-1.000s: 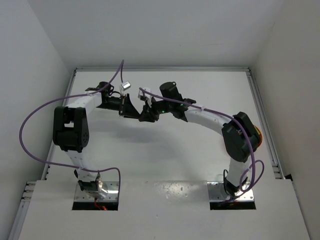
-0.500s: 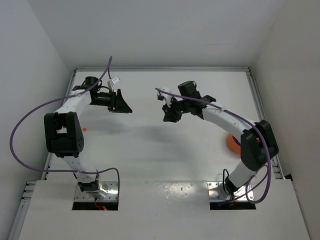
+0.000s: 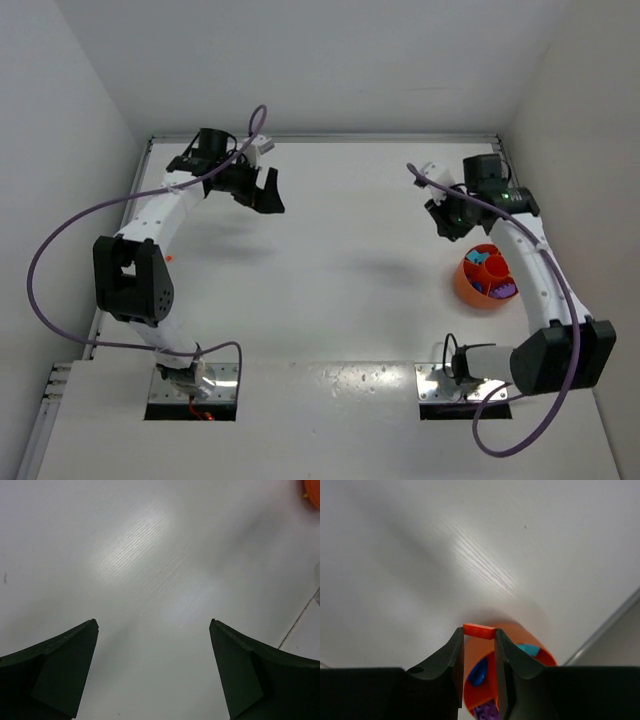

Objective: Sort the legos into containers by color

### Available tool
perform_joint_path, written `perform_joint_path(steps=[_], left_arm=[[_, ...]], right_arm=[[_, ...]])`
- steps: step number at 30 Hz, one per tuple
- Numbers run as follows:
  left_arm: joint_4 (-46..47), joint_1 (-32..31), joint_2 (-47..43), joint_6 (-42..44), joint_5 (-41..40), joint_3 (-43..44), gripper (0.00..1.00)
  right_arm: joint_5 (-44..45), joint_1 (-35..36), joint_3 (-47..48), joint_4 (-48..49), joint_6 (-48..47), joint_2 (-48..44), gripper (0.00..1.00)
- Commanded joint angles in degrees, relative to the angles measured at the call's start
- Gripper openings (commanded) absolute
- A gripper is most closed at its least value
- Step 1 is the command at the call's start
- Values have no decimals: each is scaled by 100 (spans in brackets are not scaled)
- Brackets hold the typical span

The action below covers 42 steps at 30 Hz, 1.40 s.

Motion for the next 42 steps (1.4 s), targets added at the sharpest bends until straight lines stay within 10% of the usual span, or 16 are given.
perform_joint_path(steps=[1,8,27,42], left_arm=[[120,-356,132,157,-658,424,100],[680,-242,107,-97,-44,329,100],[260,-796,511,-300,-1494,865,100],[260,-691,221,-213,-1907,645,100]], right_arm=[[702,-400,62,-909,-378,-442,0],[1248,-1149,-255,-1245,-379,-820,0],[1275,-2230,-606,-946,-379,-65,0],[1100,-2345,-299,-621,-379,455,42]])
